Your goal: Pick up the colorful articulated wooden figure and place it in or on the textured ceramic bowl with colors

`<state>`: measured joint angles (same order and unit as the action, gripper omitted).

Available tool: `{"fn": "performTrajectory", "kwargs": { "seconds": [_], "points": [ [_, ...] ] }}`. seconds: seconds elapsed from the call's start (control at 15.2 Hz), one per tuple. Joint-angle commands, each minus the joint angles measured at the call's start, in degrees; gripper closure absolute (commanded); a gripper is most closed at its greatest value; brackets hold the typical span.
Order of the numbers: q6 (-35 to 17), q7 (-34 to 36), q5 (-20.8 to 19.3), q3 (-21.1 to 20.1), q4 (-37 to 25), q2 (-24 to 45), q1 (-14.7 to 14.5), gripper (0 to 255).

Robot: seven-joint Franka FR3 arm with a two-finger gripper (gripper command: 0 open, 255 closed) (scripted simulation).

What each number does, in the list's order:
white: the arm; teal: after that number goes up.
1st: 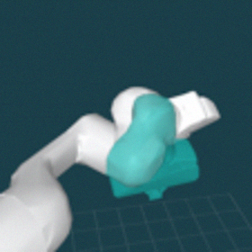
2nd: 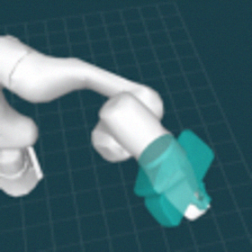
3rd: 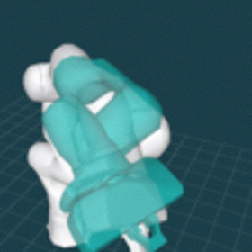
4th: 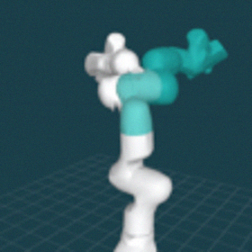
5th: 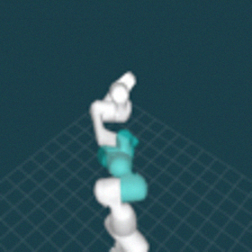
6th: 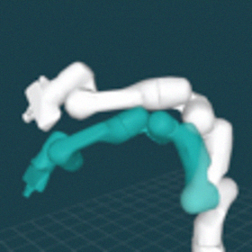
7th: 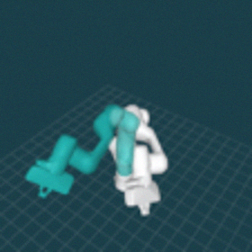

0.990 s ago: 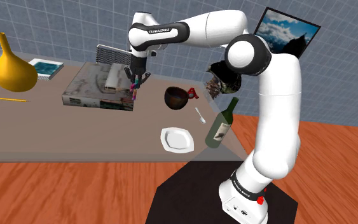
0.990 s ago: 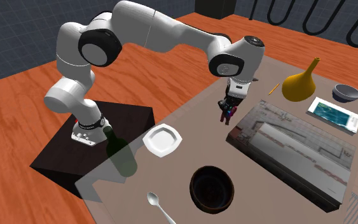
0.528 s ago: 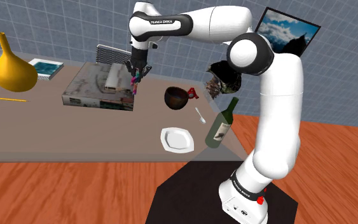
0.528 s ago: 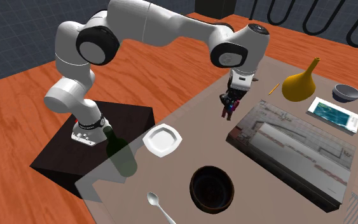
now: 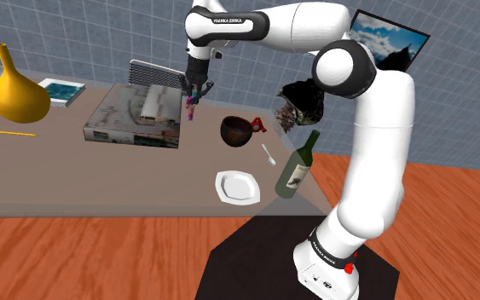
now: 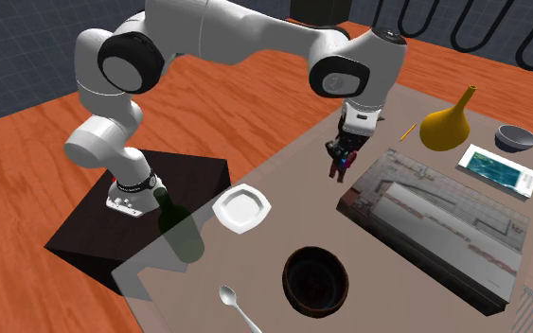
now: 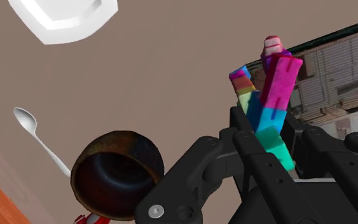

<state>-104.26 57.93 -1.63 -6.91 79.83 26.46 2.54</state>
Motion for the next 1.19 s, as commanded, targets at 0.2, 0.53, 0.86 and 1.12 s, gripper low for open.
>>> {"fn": "performTrajectory", "kwargs": {
  "seconds": [0.2, 0.53, 0.86, 1.12],
  "points": [
    [0.0, -5.9, 0.6, 1.5, 1.5, -1.4, 4.3, 255],
    [0.2, -11.7, 1.2, 3.2, 2.0, -2.1, 8.6, 255],
    [1.0, -17.5, 1.6, 4.8, 0.5, -1.4, 12.7, 255],
    [2.3, -22.1, 2.0, 6.1, -2.3, 0.2, 16.0, 255]
  ]
}}
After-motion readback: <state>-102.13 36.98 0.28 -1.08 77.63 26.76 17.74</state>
